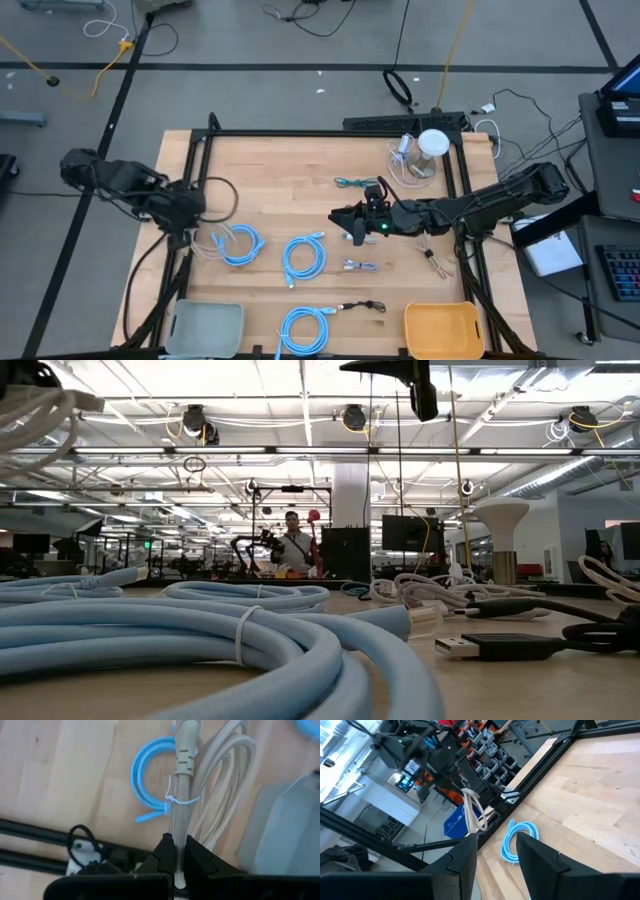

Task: Pick & Place USB Port
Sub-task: Put the brown HDMI cable into the gray bin

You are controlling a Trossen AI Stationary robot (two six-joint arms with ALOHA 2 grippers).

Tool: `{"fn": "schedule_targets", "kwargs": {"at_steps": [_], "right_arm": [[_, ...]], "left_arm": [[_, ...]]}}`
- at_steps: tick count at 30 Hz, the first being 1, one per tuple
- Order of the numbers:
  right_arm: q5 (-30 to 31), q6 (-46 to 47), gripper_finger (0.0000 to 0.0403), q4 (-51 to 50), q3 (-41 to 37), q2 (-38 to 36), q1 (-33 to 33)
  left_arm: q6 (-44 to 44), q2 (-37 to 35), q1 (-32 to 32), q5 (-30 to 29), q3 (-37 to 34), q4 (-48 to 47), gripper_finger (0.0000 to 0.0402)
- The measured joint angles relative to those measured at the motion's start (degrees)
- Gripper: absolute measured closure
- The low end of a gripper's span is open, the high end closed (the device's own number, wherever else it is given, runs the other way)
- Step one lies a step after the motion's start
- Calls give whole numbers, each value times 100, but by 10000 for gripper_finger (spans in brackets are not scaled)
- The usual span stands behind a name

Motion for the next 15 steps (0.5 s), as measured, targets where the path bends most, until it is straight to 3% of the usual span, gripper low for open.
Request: {"fn": "schedule_targets", "kwargs": {"at_steps": [7,15], "right_arm": [[-1,2,269,-2,0,0,-46],[-3,109,269,-13,0,0,-48]], "left_arm": [[-728,-180,-851,-808,4,8,390],[157,463,-1300,-1076,5,11,390]]}}
